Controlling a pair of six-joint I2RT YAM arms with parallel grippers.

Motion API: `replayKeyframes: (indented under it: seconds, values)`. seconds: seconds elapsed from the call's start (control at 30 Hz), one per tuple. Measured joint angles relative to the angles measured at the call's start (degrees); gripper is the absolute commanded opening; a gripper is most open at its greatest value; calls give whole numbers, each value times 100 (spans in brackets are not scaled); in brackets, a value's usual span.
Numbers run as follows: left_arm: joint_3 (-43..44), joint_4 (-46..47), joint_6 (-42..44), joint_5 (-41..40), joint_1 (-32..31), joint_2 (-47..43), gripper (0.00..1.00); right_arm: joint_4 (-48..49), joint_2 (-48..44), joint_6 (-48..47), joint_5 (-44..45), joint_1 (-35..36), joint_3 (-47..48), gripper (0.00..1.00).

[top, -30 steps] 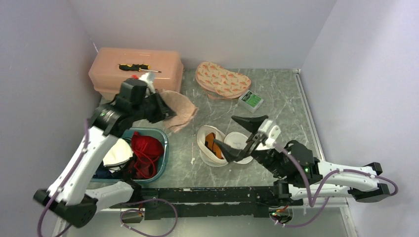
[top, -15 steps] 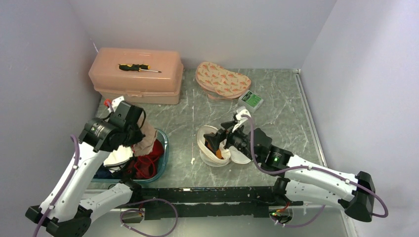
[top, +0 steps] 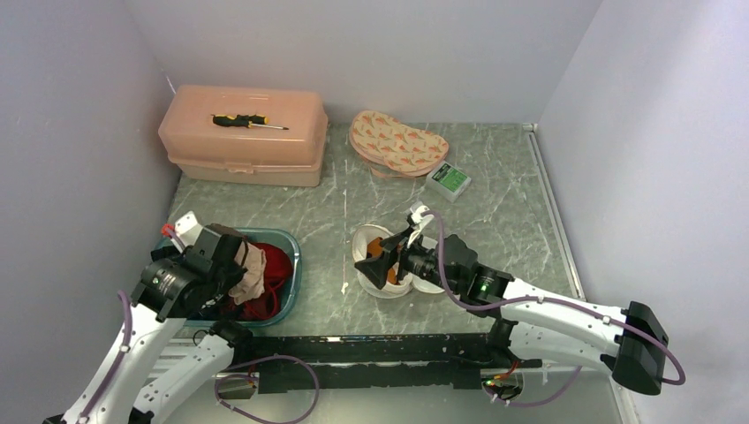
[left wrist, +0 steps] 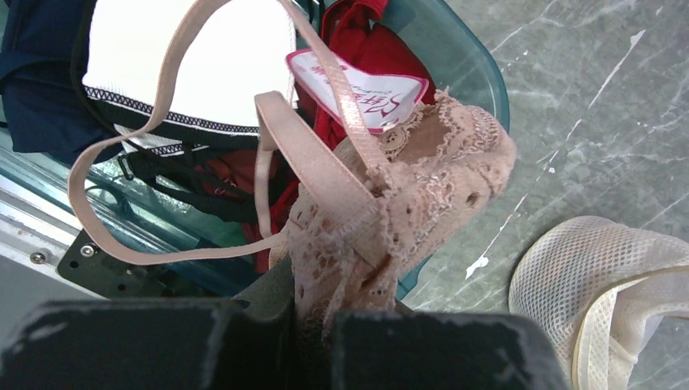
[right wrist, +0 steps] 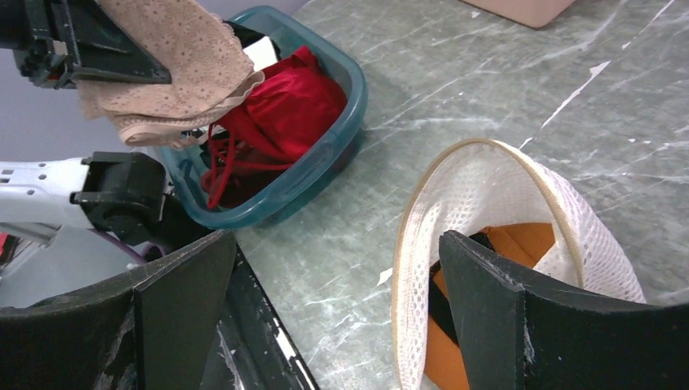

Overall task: Unzip the laundry bag and remove the bra
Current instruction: Place the bra in the bin.

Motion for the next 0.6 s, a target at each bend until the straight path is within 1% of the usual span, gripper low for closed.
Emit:
replayKeyframes:
  seconds: [0.07,0.17,0.27,0.33,0.43,0.6]
  values:
    - [-168,83,-50,-17,4,-142,5,55,-2,28,-74,-2,-68,100]
    - [-262,382,-61,-33,22,35,11,76,-52,55,-149,-4,-175,100]
    - [-275,704,-39,-85,57,151,11,96,-146,74,-188,-4,-280,100]
    - [-275,885,72,-109,208,205,10,144,-181,87,-192,-4,-341,100]
    - [-278,1180,315,35,656,330,10,229,-162,127,-216,-9,-387,100]
    - [-306,1738,824,680,1681,588,13,289,-157,131,-317,-9,-389,100]
